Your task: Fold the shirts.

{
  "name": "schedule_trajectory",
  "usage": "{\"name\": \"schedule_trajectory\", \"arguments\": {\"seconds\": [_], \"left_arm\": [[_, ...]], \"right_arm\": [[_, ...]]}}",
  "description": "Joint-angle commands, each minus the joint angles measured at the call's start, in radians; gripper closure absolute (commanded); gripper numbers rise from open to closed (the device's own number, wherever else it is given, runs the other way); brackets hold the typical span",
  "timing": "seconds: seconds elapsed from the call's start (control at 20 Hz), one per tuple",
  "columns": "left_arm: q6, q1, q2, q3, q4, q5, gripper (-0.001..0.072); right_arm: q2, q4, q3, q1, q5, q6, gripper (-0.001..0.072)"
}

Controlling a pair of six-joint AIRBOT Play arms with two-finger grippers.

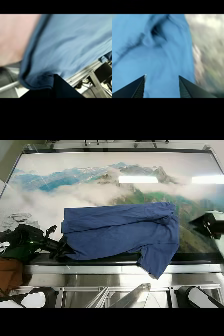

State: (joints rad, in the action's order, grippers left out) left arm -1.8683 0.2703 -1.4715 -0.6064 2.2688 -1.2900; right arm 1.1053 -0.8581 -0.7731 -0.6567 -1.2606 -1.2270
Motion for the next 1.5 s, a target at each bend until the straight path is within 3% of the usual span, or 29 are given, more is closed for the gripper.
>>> {"name": "schedule_trajectory", "arguments": {"seconds": [0.0,0.2,0.55,0.75,1.2,1.25,1.3,1.4,1.45], "left_arm": [[-0.020,-0.021,0.019,-0.027,0.003,-0.003,0.0682],[-0.025,-0.021,0.058,-0.028,0.004,0.004,0.0682],[-0.046,-0.020,0.056,-0.028,0.002,0.009,0.0682],[-0.046,-0.021,0.057,-0.028,0.002,0.011,0.0682],[-0.046,-0.021,0.057,-0.028,0.003,0.014,0.0682],[-0.046,-0.021,0.057,-0.028,0.003,0.014,0.0682],[-0.046,-0.021,0.057,-0.028,0.003,0.013,0.0682],[-0.047,-0.021,0.057,-0.028,0.003,0.013,0.0682],[-0.058,-0.020,0.057,-0.028,0.003,0.013,0.0682]], "right_arm": [[-0.051,-0.226,0.087,-0.010,-0.036,-0.233,0.0245],[-0.041,-0.248,0.220,-0.008,0.013,-0.261,0.0244],[0.106,0.035,0.291,-0.008,0.047,-0.023,0.0246],[0.140,0.052,0.296,-0.008,0.023,-0.006,0.0246],[0.183,0.111,0.341,0.117,0.128,0.013,0.0249],[0.187,0.130,0.341,0.137,0.124,0.036,0.0346],[0.186,0.148,0.341,0.148,0.113,0.052,0.0493],[0.183,0.203,0.341,0.143,0.074,0.107,0.0529],[0.176,0.217,0.341,0.137,0.041,0.128,0.0685]]}}
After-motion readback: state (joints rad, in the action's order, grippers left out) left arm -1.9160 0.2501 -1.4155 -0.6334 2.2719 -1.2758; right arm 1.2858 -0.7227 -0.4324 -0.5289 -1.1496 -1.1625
